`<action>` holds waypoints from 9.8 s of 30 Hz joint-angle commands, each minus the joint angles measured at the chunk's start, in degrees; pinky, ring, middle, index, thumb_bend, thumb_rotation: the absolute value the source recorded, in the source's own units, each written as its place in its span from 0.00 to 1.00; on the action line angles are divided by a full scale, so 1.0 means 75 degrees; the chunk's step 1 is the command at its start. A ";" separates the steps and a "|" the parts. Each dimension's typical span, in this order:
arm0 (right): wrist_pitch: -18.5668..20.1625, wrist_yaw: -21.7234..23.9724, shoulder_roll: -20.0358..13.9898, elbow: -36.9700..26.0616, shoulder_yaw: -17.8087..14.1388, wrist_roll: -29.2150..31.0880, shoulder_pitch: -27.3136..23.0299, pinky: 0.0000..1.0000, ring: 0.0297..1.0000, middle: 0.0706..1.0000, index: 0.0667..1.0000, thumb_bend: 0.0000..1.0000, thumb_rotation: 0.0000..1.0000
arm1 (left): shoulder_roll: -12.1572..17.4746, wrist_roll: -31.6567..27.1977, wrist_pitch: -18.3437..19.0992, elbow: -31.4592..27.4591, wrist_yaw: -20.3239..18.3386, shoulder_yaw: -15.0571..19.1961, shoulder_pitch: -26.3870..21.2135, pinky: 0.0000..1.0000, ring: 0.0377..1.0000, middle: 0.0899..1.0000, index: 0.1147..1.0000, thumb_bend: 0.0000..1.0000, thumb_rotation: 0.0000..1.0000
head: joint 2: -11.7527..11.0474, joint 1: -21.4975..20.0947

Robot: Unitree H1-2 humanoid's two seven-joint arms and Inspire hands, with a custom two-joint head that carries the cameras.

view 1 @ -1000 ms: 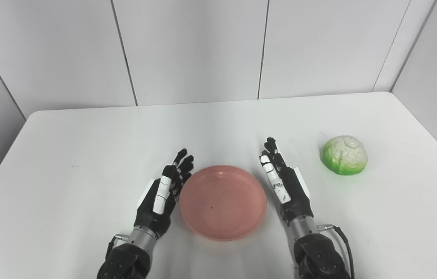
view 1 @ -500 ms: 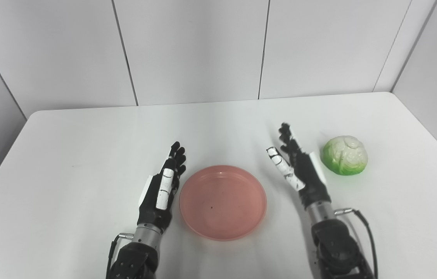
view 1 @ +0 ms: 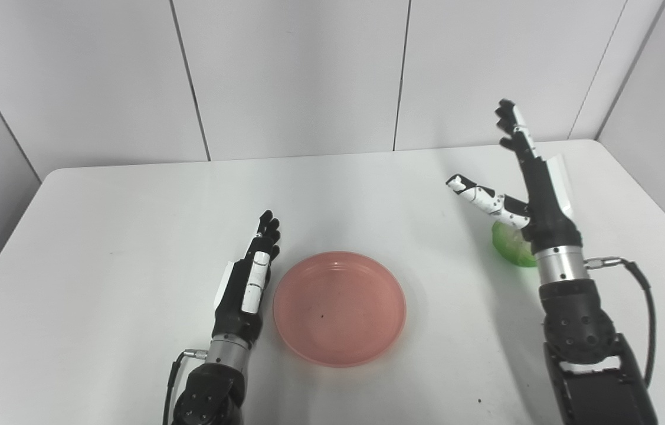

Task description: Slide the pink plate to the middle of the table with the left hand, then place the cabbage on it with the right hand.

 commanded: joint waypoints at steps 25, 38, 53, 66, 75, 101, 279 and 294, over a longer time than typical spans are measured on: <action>0.2527 0.0737 -0.1179 0.0534 0.0291 -0.1920 -0.0704 0.75 0.88 0.94 0.95 0.88 0.44 | 0.0584 -0.1371 -0.0009 0.0385 -0.0725 0.0546 -0.0060 1.00 1.00 1.00 1.00 0.77 0.92 | -0.0091 -0.1591; 0.3385 0.1836 -0.1218 0.0570 0.0266 -0.1987 -0.0807 0.67 0.84 0.95 0.96 0.91 0.37 | 0.0738 -0.1633 -0.0207 0.0793 -0.1051 0.0650 -0.0166 1.00 1.00 1.00 1.00 0.81 0.89 | -0.0080 -0.1767; 0.3382 0.2530 -0.1459 0.0815 0.0509 -0.2441 -0.0818 0.76 0.86 0.90 0.91 1.00 0.22 | 0.0834 -0.1627 0.0176 0.0308 -0.1161 0.0619 -0.0005 1.00 1.00 1.00 1.00 0.85 0.96 | 0.0033 -0.1761; 0.3384 0.2784 -0.1793 0.1260 0.1230 -0.3401 -0.0832 1.00 0.93 0.91 0.91 1.00 0.27 | 0.0823 -0.1647 0.0208 0.0236 -0.1184 0.0622 -0.0009 1.00 1.00 1.00 1.00 0.83 0.95 | 0.0049 -0.1744; 0.3374 0.2899 -0.1839 0.1327 0.1313 -0.3468 -0.0756 0.94 0.90 0.89 0.88 0.97 0.17 | 0.0816 -0.1686 0.0175 0.0262 -0.1220 0.0632 0.0010 1.00 1.00 1.00 1.00 0.83 0.93 | -0.0052 -0.1667; 0.3206 0.1692 -0.1496 0.1351 0.0976 -0.3260 -0.0615 0.21 0.30 0.36 0.45 0.53 0.00 | 0.0799 -0.1615 0.0115 0.0190 -0.1233 0.0516 0.0079 1.00 1.00 1.00 1.00 0.82 0.96 | -0.0016 -0.1520; -0.0929 0.0374 0.1905 0.0591 0.0892 0.1701 0.1055 1.00 0.96 0.94 0.96 0.69 0.92 | -0.0371 0.0167 0.0351 -0.0457 0.0582 0.0027 0.0245 1.00 1.00 1.00 1.00 0.73 0.95 | -0.0098 0.1171; -0.0457 0.0927 0.1977 0.0708 0.0930 0.2856 0.1540 1.00 1.00 1.00 1.00 0.57 0.88 | -0.0529 0.0157 0.0521 -0.0754 0.0726 -0.0031 0.0306 1.00 1.00 1.00 1.00 0.69 0.95 | 0.0101 0.1474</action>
